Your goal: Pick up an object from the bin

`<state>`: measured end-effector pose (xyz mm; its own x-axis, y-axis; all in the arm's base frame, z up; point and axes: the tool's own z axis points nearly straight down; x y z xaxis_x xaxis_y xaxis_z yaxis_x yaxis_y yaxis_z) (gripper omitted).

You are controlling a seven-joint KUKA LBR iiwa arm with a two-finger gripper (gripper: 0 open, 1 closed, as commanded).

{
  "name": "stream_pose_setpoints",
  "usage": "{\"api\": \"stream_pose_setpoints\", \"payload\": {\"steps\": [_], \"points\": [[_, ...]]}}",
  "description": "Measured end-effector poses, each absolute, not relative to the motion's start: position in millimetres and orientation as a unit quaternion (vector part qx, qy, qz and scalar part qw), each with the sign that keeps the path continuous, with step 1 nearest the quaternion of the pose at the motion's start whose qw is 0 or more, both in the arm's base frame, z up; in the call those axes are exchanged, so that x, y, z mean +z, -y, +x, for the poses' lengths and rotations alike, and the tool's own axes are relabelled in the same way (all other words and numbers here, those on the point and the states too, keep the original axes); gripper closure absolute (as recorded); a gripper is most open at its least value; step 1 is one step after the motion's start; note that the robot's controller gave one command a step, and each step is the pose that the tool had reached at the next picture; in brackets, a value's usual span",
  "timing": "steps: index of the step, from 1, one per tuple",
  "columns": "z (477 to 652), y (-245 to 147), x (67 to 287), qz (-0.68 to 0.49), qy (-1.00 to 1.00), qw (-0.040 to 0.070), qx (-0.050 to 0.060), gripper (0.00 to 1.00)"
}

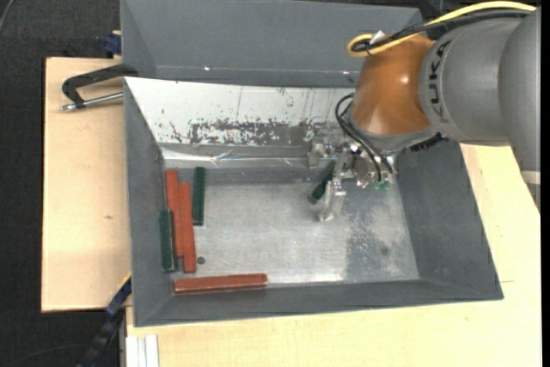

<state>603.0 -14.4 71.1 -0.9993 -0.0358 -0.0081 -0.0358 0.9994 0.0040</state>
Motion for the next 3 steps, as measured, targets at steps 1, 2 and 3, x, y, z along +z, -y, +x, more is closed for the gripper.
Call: {"api": "stream_pose_setpoints", "payload": {"steps": [1,2,3], "points": [[602.6,44.1,71.3,-0.065,-0.998,0.004,0.000,0.00],[602.5,42.9,71.2,-0.065,-0.998,0.003,0.000,1.00],[585.7,16.2,213.1,-0.069,-0.998,0.008,0.000,1.00]]}}
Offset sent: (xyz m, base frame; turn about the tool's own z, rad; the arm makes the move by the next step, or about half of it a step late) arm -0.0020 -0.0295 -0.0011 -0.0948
